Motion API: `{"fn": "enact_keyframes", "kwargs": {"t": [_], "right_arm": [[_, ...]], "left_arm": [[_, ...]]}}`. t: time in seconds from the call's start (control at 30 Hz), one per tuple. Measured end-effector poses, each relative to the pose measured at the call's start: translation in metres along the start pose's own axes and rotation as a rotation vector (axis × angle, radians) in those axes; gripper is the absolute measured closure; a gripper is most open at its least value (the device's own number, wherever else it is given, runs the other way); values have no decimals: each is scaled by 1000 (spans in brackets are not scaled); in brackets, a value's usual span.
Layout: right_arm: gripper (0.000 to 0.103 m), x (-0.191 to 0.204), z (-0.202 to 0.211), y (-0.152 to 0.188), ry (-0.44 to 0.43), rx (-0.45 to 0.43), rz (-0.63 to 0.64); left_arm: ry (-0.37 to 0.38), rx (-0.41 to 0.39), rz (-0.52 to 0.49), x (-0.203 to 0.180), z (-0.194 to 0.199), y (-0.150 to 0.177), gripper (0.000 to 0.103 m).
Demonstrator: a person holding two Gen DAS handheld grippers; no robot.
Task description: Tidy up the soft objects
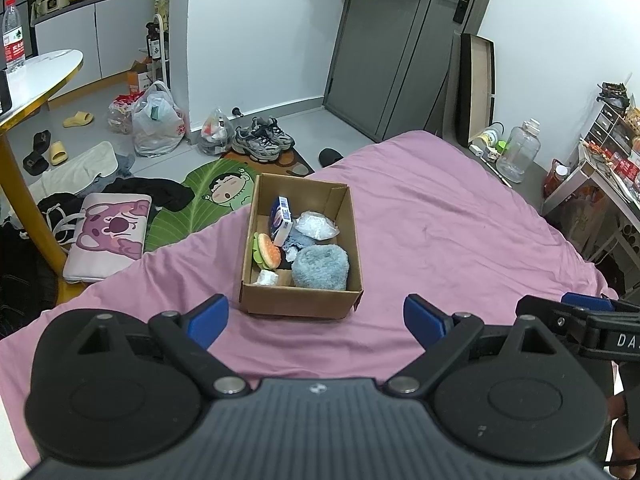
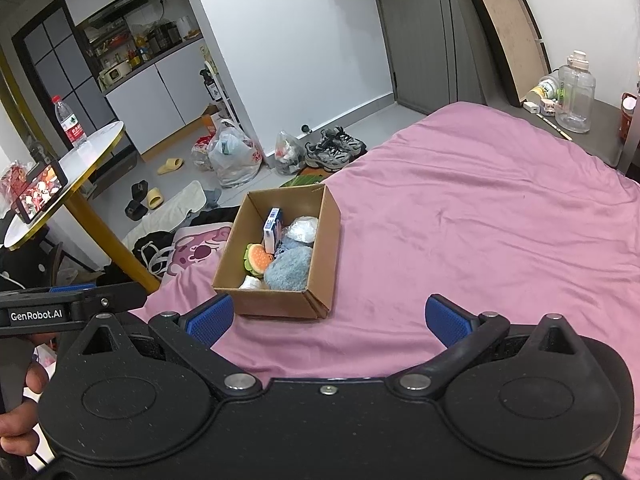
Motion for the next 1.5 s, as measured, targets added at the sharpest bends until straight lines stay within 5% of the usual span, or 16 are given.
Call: {"fn": "enact_keyframes", "kwargs": {"t": [1.5], "right_arm": [[0,1,-7,4,2,26,-13]], "left_arm": [[-4,-6,-14,8,-2,3,10]]}}
Point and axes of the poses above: each gripper's, at about its wrist camera, not at the fingertips, and z roughly against the way its jaws point, x to its left, y to its underside, the point moved 6 cm from there along -z, roughly the way its jaws point, and after that the axes turned 2 degrees about -z, right-handed, at the moved point
